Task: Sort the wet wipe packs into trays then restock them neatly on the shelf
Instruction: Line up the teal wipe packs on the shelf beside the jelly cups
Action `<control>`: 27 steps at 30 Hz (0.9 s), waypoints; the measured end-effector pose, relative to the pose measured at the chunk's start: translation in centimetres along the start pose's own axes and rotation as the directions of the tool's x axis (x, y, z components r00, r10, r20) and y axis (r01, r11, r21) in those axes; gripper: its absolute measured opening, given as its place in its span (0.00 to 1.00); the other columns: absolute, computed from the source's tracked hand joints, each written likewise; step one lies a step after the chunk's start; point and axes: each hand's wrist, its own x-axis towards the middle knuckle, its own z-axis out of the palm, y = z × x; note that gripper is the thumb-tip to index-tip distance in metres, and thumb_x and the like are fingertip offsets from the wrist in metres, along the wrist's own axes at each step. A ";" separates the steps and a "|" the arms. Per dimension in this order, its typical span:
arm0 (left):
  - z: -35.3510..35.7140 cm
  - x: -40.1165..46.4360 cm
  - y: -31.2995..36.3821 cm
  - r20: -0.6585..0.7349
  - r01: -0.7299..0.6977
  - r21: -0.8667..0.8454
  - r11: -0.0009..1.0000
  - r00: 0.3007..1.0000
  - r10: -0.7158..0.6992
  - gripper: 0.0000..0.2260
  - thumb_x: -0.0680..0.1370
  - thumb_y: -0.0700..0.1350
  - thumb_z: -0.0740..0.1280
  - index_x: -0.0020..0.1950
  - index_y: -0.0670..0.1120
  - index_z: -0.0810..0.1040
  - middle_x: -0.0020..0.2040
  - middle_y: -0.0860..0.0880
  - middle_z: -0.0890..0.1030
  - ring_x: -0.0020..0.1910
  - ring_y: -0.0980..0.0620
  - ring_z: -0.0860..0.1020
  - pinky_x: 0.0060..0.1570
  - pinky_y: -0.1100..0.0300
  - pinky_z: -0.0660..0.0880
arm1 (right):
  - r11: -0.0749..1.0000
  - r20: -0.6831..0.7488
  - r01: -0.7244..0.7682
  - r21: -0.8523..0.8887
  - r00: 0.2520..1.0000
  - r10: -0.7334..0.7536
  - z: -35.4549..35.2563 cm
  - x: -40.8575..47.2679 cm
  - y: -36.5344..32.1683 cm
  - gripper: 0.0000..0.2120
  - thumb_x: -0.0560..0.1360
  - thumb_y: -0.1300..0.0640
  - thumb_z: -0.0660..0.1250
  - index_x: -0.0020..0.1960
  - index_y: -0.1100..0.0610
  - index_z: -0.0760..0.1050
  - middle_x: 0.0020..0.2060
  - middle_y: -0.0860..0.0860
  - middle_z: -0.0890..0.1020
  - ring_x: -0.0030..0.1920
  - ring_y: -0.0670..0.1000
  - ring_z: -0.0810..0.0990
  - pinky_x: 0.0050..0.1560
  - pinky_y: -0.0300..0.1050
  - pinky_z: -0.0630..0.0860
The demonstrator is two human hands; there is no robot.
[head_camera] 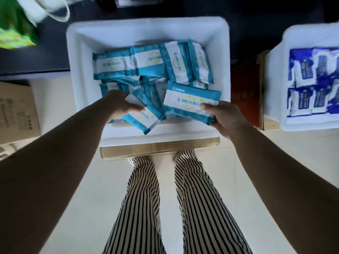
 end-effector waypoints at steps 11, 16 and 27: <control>-11.4 -18.9 7.2 -0.225 -0.396 -0.441 0.805 0.917 0.328 0.02 0.71 0.42 0.72 0.43 0.47 0.81 0.41 0.50 0.84 0.37 0.56 0.81 0.44 0.59 0.75 | 0.919 0.150 0.340 0.199 0.916 -0.371 1.0 -18.5 -12.6 0.06 0.73 0.66 0.66 0.43 0.56 0.79 0.35 0.49 0.85 0.39 0.48 0.83 0.43 0.43 0.78; -19.0 -26.4 12.0 -0.342 -0.598 -0.404 0.692 0.801 0.492 0.04 0.71 0.44 0.72 0.44 0.47 0.81 0.41 0.52 0.84 0.38 0.56 0.82 0.42 0.60 0.77 | 0.799 0.155 0.561 0.216 0.788 -0.596 0.4 -26.9 -19.8 0.05 0.74 0.66 0.65 0.43 0.59 0.78 0.35 0.49 0.85 0.36 0.46 0.84 0.36 0.39 0.80; -28.3 -39.6 19.2 -0.537 -0.825 -0.317 0.469 0.563 0.628 0.03 0.74 0.38 0.67 0.46 0.44 0.79 0.39 0.53 0.84 0.36 0.58 0.82 0.36 0.68 0.78 | 0.533 0.167 0.799 0.277 0.506 -0.846 0.2 -39.9 -32.7 0.04 0.73 0.68 0.66 0.45 0.61 0.77 0.33 0.49 0.85 0.33 0.46 0.83 0.34 0.41 0.81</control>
